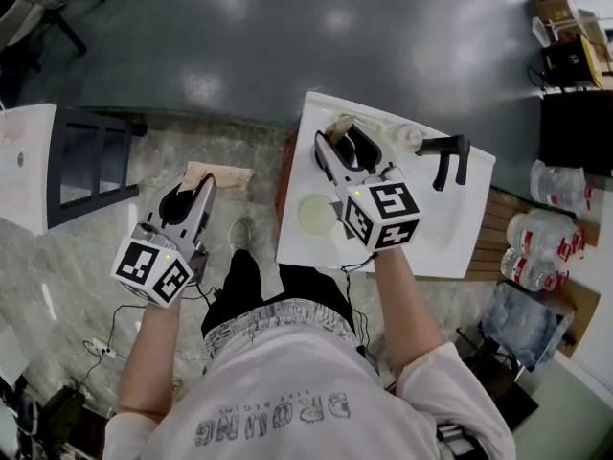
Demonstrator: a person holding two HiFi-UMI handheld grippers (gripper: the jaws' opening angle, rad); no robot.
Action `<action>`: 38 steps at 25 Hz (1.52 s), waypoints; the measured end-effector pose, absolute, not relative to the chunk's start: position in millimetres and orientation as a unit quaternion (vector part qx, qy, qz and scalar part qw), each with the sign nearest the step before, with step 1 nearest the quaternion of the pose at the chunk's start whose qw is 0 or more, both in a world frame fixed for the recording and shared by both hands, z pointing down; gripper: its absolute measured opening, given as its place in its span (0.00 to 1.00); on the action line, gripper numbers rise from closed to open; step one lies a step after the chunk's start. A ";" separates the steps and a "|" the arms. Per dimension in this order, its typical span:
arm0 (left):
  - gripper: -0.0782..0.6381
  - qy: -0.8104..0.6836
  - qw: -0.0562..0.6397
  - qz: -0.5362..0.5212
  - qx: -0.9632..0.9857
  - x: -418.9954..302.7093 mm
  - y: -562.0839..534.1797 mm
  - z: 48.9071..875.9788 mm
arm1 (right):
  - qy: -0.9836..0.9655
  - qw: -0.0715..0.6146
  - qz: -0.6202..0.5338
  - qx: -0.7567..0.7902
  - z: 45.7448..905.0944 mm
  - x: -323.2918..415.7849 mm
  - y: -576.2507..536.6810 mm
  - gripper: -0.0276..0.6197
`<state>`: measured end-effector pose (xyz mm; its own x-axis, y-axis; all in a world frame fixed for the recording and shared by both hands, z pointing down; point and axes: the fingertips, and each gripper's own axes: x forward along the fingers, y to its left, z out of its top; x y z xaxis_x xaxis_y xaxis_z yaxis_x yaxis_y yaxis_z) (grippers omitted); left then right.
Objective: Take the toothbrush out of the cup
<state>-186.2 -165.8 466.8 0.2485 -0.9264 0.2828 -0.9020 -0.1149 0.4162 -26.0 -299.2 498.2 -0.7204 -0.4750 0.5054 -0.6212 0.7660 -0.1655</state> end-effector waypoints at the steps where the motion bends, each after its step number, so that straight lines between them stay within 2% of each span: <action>1: 0.23 -0.612 0.259 -0.023 0.747 -186.2 -165.8 465.5 | -0.913 0.222 0.163 0.301 496.6 -25.9 -299.2 0.38; 38: 0.23 -0.565 0.210 -0.048 0.797 -185.4 -169.1 410.0 | -0.909 0.168 0.110 0.365 408.0 -5.0 -274.4 0.38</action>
<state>-185.4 -169.1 410.0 0.3574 -0.9201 0.1604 -0.8798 -0.2741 0.3884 -5.0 -274.4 408.0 -0.6766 -0.6274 0.3855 -0.7012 0.7087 -0.0772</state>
